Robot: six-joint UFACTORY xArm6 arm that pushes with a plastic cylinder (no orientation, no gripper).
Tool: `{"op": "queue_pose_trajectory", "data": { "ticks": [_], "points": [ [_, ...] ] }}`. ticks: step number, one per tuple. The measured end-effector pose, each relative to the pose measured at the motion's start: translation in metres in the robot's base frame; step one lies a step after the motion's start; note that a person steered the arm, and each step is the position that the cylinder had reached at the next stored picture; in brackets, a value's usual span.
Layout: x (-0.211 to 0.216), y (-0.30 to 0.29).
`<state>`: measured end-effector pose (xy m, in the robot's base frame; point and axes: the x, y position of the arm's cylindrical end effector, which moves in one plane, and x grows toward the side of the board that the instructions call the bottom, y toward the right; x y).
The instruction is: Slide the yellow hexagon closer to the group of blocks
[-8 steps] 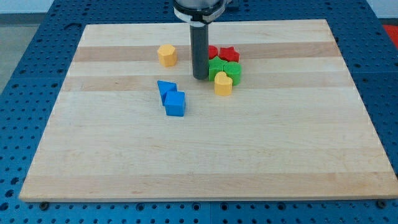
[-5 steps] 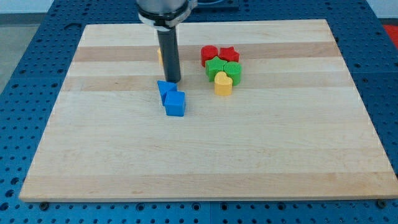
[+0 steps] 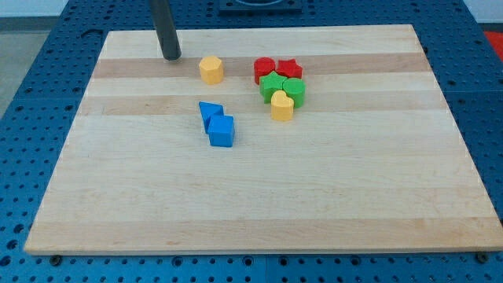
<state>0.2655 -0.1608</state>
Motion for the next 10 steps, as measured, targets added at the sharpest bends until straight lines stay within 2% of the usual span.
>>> {"op": "queue_pose_trajectory", "data": {
  "ticks": [1,4,6,10],
  "points": [
    [0.019,0.021],
    [0.036,0.061],
    [0.081,0.067],
    [0.077,0.06]
  ]
}}
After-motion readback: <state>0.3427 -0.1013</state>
